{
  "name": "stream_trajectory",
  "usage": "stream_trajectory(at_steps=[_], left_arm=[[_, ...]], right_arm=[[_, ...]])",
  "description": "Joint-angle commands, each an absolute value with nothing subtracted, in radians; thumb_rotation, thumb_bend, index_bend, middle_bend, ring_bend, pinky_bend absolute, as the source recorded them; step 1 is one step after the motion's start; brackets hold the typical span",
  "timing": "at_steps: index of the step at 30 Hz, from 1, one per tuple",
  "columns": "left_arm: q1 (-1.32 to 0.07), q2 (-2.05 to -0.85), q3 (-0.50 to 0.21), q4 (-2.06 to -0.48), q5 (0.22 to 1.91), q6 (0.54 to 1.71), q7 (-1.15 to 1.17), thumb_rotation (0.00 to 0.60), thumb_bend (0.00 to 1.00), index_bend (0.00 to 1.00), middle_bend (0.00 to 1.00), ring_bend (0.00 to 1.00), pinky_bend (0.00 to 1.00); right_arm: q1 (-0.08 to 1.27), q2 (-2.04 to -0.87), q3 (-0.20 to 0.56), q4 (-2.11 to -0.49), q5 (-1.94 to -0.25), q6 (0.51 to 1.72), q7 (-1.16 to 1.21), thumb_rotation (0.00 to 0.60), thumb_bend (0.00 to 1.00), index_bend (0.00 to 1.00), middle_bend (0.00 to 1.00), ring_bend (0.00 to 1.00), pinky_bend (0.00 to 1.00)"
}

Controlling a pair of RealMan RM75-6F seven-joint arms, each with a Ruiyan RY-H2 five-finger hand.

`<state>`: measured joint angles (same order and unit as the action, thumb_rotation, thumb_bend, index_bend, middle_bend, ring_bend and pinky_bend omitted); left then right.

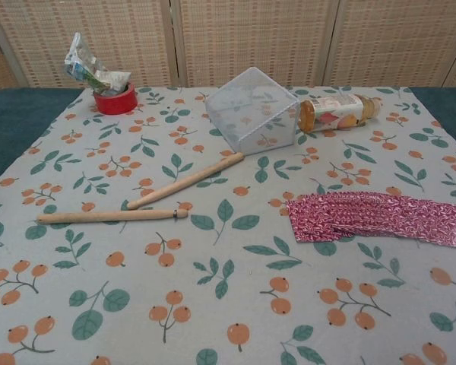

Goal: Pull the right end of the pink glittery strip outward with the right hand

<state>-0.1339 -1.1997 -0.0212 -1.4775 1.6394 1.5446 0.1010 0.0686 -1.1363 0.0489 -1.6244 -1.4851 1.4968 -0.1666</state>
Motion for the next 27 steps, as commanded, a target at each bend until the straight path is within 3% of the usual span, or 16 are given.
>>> stream_trajectory(at_steps=[1,9,11,13,15,16,17,19,22,27], left_arm=[[-0.143,-1.204,-0.02,-1.466,1.642,1.531,0.086,0.6,0.3,0.06,0.14,0.21,0.49],[-0.164,-1.212,-0.023,-1.436,1.661,1.531,0.029,0.6,0.3,0.06,0.14,0.21,0.49],[-0.171,-1.219,-0.023,-1.421,1.665,1.527,0.017,0.6,0.3,0.06,0.14,0.21,0.49],[-0.18,-1.224,-0.022,-1.406,1.665,1.514,0.005,0.6,0.3,0.06,0.14,0.21,0.49],[-0.186,-1.227,-0.021,-1.398,1.66,1.501,-0.004,0.6,0.3,0.06,0.14,0.21,0.49],[-0.187,-1.227,-0.02,-1.397,1.658,1.498,-0.005,0.6,0.3,0.06,0.14,0.21,0.49],[-0.187,-1.225,-0.017,-1.397,1.658,1.495,-0.005,0.6,0.3,0.06,0.14,0.21,0.49],[-0.184,-1.22,-0.013,-1.402,1.66,1.499,-0.005,0.6,0.3,0.06,0.14,0.21,0.49],[-0.177,-1.214,-0.014,-1.414,1.659,1.516,-0.007,0.6,0.3,0.06,0.14,0.21,0.49],[-0.175,-1.215,-0.015,-1.42,1.647,1.514,0.004,0.6,0.3,0.06,0.14,0.21,0.49]], right_arm=[[0.056,-1.14,0.049,-1.632,-1.488,1.517,-0.174,0.6,0.13,0.0,0.0,0.0,0.23],[0.039,-1.15,0.043,-1.635,-1.505,1.545,-0.19,0.6,0.14,0.0,0.0,0.0,0.23],[0.038,-1.157,0.047,-1.625,-1.522,1.562,-0.181,0.6,0.21,0.0,0.03,0.0,0.23],[0.036,-1.18,0.06,-1.595,-1.541,1.596,-0.171,0.6,0.29,0.0,0.11,0.05,0.25],[0.035,-1.203,0.073,-1.569,-1.536,1.611,-0.169,0.6,0.42,0.0,0.35,0.25,0.38],[0.037,-1.207,0.074,-1.566,-1.53,1.605,-0.168,0.6,0.5,0.0,0.51,0.42,0.5],[0.042,-1.208,0.075,-1.563,-1.525,1.59,-0.166,0.6,0.54,0.0,0.61,0.52,0.58],[0.056,-1.215,0.078,-1.552,-1.519,1.564,-0.156,0.6,0.61,0.02,0.73,0.64,0.66],[0.09,-1.237,0.078,-1.504,-1.51,1.497,-0.137,0.6,0.71,0.06,0.82,0.72,0.71],[0.162,-1.271,0.07,-1.414,-1.476,1.334,-0.082,0.6,0.83,0.05,0.85,0.75,0.74]])
